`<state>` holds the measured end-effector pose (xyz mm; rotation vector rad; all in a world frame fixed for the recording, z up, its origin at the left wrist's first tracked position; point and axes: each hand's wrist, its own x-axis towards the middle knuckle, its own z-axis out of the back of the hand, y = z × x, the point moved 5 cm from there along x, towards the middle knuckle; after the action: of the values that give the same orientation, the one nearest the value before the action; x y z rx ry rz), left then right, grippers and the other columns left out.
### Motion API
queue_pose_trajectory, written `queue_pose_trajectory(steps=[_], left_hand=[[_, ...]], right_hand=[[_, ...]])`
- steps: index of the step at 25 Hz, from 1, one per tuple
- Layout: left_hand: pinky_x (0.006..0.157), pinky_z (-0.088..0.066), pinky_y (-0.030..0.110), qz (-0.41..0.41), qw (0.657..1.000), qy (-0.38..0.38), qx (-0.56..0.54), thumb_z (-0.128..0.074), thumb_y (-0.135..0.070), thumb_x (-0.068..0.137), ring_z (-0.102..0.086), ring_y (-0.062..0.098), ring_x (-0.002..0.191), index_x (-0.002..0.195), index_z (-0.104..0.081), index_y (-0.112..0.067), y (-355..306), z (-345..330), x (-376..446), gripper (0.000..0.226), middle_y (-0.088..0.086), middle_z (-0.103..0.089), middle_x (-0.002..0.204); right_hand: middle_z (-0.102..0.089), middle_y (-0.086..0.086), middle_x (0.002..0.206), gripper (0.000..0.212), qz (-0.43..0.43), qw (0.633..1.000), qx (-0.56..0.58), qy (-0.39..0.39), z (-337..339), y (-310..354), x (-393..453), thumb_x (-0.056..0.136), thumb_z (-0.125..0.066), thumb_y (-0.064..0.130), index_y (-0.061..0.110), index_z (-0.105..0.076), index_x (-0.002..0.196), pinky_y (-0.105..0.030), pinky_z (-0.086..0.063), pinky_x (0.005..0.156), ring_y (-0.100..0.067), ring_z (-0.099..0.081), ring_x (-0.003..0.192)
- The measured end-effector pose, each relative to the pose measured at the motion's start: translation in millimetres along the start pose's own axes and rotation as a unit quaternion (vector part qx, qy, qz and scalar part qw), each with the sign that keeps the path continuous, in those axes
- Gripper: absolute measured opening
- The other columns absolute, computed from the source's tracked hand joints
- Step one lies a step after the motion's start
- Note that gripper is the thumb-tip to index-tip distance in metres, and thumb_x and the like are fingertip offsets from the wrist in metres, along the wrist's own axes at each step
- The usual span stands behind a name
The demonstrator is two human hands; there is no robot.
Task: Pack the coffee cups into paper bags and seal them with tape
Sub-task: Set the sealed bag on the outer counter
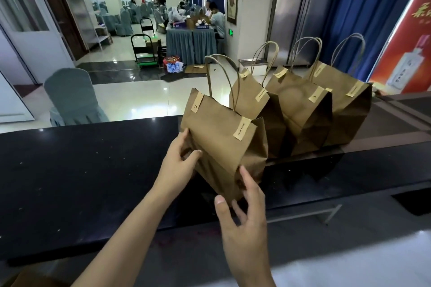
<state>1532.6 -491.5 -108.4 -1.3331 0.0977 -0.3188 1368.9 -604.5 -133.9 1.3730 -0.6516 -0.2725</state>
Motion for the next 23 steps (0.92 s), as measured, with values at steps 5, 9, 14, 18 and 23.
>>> queue_pose_trajectory(steps=[5,9,14,18,23], left_hand=[[0.111,-0.044,0.038,-0.024,0.998,0.053,-0.038,-0.056,-0.032,0.100,-0.042,0.000,0.135,0.149,-0.034,-0.048,2.8,-26.8,-25.3,0.056,-0.020,-0.041,0.149],[0.107,-0.042,0.023,-0.018,0.996,0.051,-0.066,-0.047,-0.033,0.104,-0.039,-0.002,0.136,0.151,-0.031,-0.047,-2.3,-33.6,-18.8,0.051,-0.020,-0.037,0.152],[0.084,-0.042,0.000,0.005,0.995,0.062,-0.079,-0.043,-0.033,0.105,-0.041,-0.009,0.129,0.152,-0.030,-0.042,-4.7,-43.5,9.2,0.050,-0.019,-0.037,0.152],[0.082,-0.040,0.001,0.002,0.994,0.075,-0.079,-0.043,-0.033,0.105,-0.040,-0.020,0.118,0.152,-0.028,-0.041,-7.1,-55.6,24.4,0.050,-0.018,-0.035,0.152],[0.087,-0.035,0.007,-0.001,0.994,0.079,-0.071,-0.043,-0.033,0.105,-0.041,-0.011,0.123,0.151,-0.030,-0.039,-6.3,-65.5,37.3,0.049,-0.016,-0.036,0.153]], right_hand=[[-0.023,0.028,0.155,0.069,-0.007,0.998,-0.020,0.057,-25.6,-5.1,17.5,0.096,-0.064,0.034,0.065,-0.027,0.146,-0.034,-0.043,0.114,0.005,-0.032,0.143],[-0.023,0.030,0.153,0.055,-0.025,0.997,-0.013,0.076,-35.2,-11.8,37.1,0.104,-0.050,0.036,0.064,-0.027,0.147,-0.034,-0.042,0.116,0.007,-0.033,0.141],[-0.024,0.026,0.156,0.048,-0.034,0.997,-0.017,0.073,-36.0,-20.0,62.1,0.107,-0.040,0.040,0.058,-0.029,0.150,-0.028,-0.037,0.117,0.006,-0.030,0.143],[-0.026,0.022,0.156,0.050,-0.042,0.997,-0.022,0.063,-29.1,-25.3,77.0,0.107,-0.042,0.035,0.053,-0.029,0.152,-0.015,-0.037,0.108,0.004,-0.034,0.141],[-0.029,0.022,0.153,0.052,-0.048,0.997,-0.015,0.055,-24.5,-30.9,87.5,0.107,-0.044,0.033,0.053,-0.029,0.152,-0.020,-0.039,0.110,0.003,-0.038,0.139]])
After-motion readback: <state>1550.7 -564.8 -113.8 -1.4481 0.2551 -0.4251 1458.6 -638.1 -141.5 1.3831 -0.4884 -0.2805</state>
